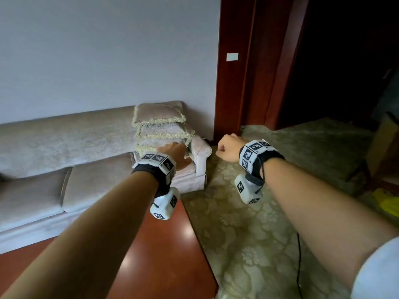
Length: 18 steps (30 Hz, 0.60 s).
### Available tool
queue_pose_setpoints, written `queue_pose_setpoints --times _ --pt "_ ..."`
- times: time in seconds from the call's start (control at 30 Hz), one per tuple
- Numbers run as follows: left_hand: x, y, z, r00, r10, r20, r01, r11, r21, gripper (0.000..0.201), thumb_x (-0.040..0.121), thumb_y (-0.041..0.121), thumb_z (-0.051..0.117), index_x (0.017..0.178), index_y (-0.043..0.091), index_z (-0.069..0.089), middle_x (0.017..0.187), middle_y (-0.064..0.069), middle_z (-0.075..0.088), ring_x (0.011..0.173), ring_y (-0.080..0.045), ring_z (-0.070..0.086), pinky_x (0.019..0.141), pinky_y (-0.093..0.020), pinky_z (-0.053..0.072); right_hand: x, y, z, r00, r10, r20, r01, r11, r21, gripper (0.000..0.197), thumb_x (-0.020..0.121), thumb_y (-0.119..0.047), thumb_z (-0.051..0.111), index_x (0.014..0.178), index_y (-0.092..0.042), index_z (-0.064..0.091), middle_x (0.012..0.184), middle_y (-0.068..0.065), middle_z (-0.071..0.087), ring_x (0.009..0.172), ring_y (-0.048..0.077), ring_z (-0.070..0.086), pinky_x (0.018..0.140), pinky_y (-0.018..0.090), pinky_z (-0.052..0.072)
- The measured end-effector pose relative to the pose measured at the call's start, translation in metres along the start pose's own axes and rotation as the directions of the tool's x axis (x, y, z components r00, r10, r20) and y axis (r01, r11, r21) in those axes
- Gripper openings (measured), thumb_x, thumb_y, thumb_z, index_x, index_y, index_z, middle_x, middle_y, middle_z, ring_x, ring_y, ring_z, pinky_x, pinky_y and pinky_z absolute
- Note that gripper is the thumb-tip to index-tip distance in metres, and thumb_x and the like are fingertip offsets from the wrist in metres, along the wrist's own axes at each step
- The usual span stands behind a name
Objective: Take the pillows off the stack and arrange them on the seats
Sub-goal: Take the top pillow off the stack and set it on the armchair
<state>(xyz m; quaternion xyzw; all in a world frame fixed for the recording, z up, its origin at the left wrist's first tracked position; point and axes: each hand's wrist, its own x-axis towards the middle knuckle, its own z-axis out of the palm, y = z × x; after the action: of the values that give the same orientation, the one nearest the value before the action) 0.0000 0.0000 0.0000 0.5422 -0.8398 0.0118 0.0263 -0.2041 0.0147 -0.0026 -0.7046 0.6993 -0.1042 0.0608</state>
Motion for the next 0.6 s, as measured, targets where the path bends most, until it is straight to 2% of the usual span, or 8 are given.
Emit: queue_pose_setpoints --times 0.1,0.2,0.27,0.37,0.4,0.5,0.6 --pt "0.012 0.016 0.005 1.0 -0.003 0.023 0.002 1.0 0.023 0.034 0.093 0.039 0.054 0.114 0.014 0.058 0.121 -0.008 0.058 0.104 -0.03 0.059 0.089 -0.044 0.049 0.002 0.023 0.002 1.0 0.014 0.005 -0.014 1.0 -0.023 0.033 0.087 -0.032 0.056 0.062 -0.012 0.063 0.075 0.006 0.064 0.089 0.03 0.063 0.058 0.03 0.042" --pt "0.028 0.034 0.006 1.0 -0.019 0.011 0.019 0.999 0.032 0.034 0.092 0.038 0.055 0.115 0.014 0.056 0.123 -0.007 0.055 0.105 -0.03 0.059 0.085 -0.043 0.049 0.006 0.044 -0.003 0.999 0.012 0.038 -0.011 1.0 -0.015 0.038 0.09 -0.033 0.056 0.057 -0.014 0.06 0.073 0.006 0.061 0.084 0.03 0.064 0.051 0.027 0.037" --pt "0.041 0.047 0.003 0.999 -0.039 -0.004 0.04 0.998 0.047 0.034 0.09 0.038 0.056 0.114 0.014 0.056 0.12 -0.008 0.058 0.104 -0.03 0.059 0.083 -0.041 0.047 0.012 0.062 -0.011 0.999 -0.004 0.039 0.005 1.0 -0.014 0.036 0.09 -0.033 0.056 0.062 -0.011 0.064 0.074 0.008 0.062 0.078 0.031 0.064 0.056 0.03 0.045" --pt "0.064 0.079 -0.005 0.997 -0.072 -0.015 0.073 0.997 0.032 0.033 0.086 0.04 0.059 0.105 0.013 0.058 0.11 -0.009 0.063 0.097 -0.031 0.061 0.078 -0.037 0.046 0.026 0.102 -0.027 0.998 -0.017 0.058 0.015 0.999 0.034 0.039 0.09 -0.035 0.056 0.063 -0.007 0.061 0.064 0.007 0.059 0.069 0.029 0.061 0.057 0.032 0.046" --pt "0.072 0.09 -0.007 0.997 -0.08 -0.012 0.08 0.996 0.035 0.034 0.085 0.041 0.06 0.103 0.012 0.06 0.107 -0.009 0.064 0.094 -0.03 0.061 0.075 -0.035 0.046 0.031 0.115 -0.033 0.997 -0.025 0.066 0.022 0.999 0.046 0.04 0.09 -0.036 0.056 0.067 -0.005 0.065 0.064 0.008 0.063 0.067 0.031 0.062 0.059 0.033 0.049" --pt "0.095 0.122 -0.01 0.995 -0.102 0.002 0.102 0.994 0.028 0.038 0.085 0.045 0.061 0.105 0.012 0.062 0.106 -0.008 0.064 0.091 -0.029 0.061 0.07 -0.034 0.045 0.041 0.154 -0.05 0.993 -0.057 0.101 0.051 0.997 0.065 0.04 0.092 -0.04 0.056 0.075 -0.007 0.072 0.077 0.013 0.072 0.075 0.032 0.069 0.073 0.039 0.058" --pt "0.119 0.151 -0.011 0.993 -0.117 0.023 0.117 0.993 0.01 0.038 0.086 0.046 0.06 0.106 0.014 0.062 0.105 -0.007 0.063 0.086 -0.026 0.059 0.067 -0.031 0.041 0.052 0.189 -0.065 0.991 -0.063 0.118 0.061 0.998 0.02 0.035 0.093 -0.04 0.056 0.072 -0.016 0.069 0.083 0.009 0.067 0.088 0.029 0.067 0.079 0.037 0.054"
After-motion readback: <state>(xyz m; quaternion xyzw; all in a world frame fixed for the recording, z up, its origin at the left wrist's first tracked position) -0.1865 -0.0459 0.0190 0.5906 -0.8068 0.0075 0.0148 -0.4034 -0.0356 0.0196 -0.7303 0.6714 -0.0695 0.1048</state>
